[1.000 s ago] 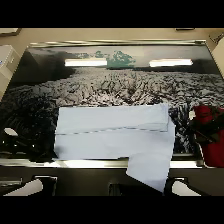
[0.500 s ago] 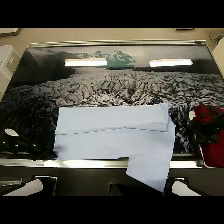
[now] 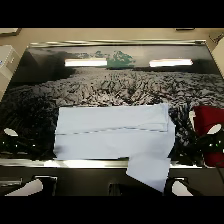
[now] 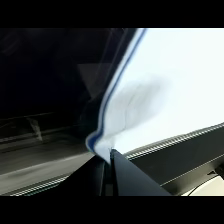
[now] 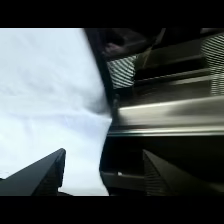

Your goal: Fold the clothes and pants, and hang the long-sleeved shirts on hangers.

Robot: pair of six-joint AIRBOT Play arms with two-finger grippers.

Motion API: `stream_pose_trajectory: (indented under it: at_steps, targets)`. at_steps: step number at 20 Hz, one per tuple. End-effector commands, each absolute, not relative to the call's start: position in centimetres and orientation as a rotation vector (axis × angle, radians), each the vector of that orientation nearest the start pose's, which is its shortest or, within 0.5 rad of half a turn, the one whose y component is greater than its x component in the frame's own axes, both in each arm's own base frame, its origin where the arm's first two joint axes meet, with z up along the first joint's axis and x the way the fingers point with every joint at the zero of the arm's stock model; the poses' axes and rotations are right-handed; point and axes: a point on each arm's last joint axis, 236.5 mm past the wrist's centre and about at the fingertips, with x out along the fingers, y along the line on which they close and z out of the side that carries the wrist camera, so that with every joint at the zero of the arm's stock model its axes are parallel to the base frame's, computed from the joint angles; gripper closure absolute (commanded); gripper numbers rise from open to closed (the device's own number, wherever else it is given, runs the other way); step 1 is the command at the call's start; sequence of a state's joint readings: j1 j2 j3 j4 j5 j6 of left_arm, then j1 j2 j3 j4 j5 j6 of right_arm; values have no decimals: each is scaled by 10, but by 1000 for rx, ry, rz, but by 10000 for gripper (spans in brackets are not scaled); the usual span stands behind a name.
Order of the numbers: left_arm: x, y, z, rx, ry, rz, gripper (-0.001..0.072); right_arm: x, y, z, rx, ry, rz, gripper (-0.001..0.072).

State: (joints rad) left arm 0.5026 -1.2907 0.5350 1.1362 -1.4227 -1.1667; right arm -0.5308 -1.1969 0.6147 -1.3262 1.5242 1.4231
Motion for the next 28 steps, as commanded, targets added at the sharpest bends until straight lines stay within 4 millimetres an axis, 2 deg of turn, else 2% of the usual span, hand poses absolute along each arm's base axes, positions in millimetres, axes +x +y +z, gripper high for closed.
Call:
stream_pose_trajectory:
  at_steps: [1, 4, 8, 11, 12, 13, 14, 16, 17, 19, 21, 25, 28]
  targets:
    - [153, -29, -106, -747, 1857, -278, 687, 139, 5, -105, 763, 1888, 17, 148]
    - [154, -29, -105, -741, 1850, -277, 686, 145, 18, -105, 833, 1856, 37, 158]
    - [153, -29, -103, -741, 1852, -282, 686, 122, 25, -93, 838, 1967, 83, 187]
    - [152, -30, -102, -744, 1856, -286, 686, 122, 24, -93, 836, 1967, 77, 359]
    - [151, -30, -101, -745, 1859, -288, 686, 120, 26, -92, 839, 1975, 83, 445]
    - [151, -31, -101, -746, 1862, -290, 686, 117, 27, -90, 842, 1989, 90, 624]
    - [150, -31, -100, -748, 1865, -293, 686, 115, 28, -87, 847, 2001, 99, 675]
    - [147, -33, -97, -754, 1876, -302, 686, 113, 36, -77, 886, 2023, 132, 676]
    - [149, -32, -94, -748, 1866, -302, 686, 119, 36, -72, 890, 2002, 141, 677]
    - [161, -26, -84, -716, 1820, -301, 687, 146, 29, -59, 893, 1912, 117, 678]
    - [186, -13, -69, -709, 1773, -250, 688, 177, 14, -46, 873, 1824, 80, 678]
    - [261, 1, -42, -684, 1661, -233, 688, 252, -16, -24, 850, 1643, 63, 679]
    - [320, -1, -35, -611, 1635, -264, 687, 325, -16, -19, 727, 1551, 118, 678]
